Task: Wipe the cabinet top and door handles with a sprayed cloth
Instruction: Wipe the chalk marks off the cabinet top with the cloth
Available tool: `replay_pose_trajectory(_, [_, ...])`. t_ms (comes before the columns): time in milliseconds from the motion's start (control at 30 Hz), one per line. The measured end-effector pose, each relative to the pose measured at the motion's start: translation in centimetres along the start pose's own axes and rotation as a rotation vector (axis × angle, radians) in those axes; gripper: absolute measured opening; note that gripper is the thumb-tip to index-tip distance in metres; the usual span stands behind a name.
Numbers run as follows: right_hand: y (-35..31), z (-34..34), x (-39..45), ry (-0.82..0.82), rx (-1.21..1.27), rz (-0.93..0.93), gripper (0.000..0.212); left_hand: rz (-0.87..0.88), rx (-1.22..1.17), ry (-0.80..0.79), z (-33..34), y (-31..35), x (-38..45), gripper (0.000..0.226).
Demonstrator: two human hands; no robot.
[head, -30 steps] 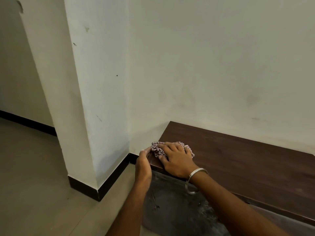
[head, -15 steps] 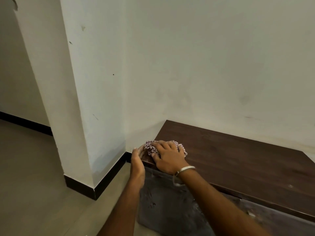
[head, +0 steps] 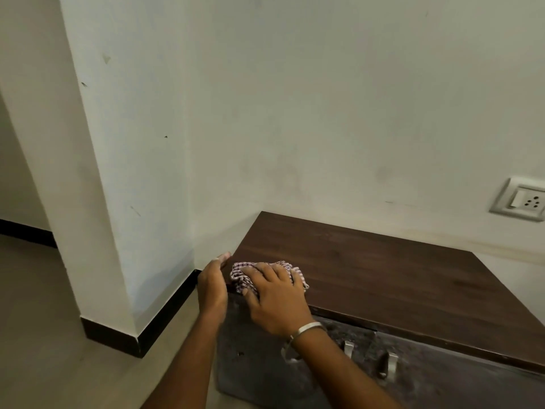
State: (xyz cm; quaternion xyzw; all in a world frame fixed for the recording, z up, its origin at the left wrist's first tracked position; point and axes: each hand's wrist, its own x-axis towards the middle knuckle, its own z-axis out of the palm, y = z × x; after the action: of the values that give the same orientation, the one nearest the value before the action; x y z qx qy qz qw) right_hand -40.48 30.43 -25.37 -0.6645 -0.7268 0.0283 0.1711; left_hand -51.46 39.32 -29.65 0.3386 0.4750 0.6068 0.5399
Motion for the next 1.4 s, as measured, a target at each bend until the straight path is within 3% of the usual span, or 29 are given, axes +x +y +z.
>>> replay_pose_trajectory(333, [7.9, -3.4, -4.6, 0.002, -0.087, 0.272, 0.050, 0.441, 0.532, 0.023, 1.5, 1.1, -1.7, 0.036])
replay_pose_trajectory(567, [6.2, -3.0, -4.3, 0.027, -0.073, 0.310, 0.049, 0.735, 0.848, 0.016, 3.2, 1.4, -2.2, 0.043])
replay_pose_trajectory(967, [3.6, -1.8, -3.4, 0.054, -0.020, 0.125, 0.047, 0.727, 0.949, -0.010, 3.7, 0.6, -2.6, 0.047])
replay_pose_trajectory(1300, [10.4, -4.8, -6.9, 0.036, -0.031, 0.259, 0.047, 0.715, 0.991, -0.018, 3.5, 0.3, -2.4, 0.049])
replay_pose_trajectory(1400, [13.5, -6.2, -8.7, 0.032, -0.063, 0.336, 0.047, 0.694, 1.015, -0.030, 3.6, 0.3, -2.3, 0.038])
